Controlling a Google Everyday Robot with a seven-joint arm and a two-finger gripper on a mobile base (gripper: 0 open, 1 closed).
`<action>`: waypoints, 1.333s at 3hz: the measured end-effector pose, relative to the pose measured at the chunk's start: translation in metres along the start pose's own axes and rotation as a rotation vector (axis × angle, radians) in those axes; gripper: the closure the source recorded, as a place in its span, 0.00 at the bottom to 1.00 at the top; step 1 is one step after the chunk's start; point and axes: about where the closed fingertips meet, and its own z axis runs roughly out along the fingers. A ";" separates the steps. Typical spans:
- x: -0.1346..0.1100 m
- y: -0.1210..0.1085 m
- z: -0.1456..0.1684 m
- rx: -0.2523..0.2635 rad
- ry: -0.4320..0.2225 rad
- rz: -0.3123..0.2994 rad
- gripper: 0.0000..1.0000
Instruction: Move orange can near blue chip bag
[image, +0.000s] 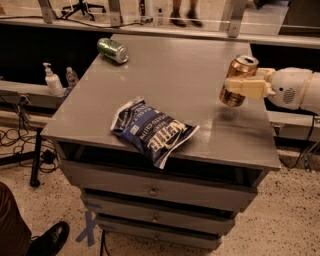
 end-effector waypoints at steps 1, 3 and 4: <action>-0.001 0.025 0.000 -0.044 0.001 -0.020 1.00; 0.010 0.042 -0.002 -0.095 0.042 -0.036 1.00; 0.024 0.060 -0.011 -0.127 0.072 -0.048 1.00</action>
Offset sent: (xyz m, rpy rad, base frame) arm -0.0161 0.0137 0.0032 -0.0048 -0.0098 0.0398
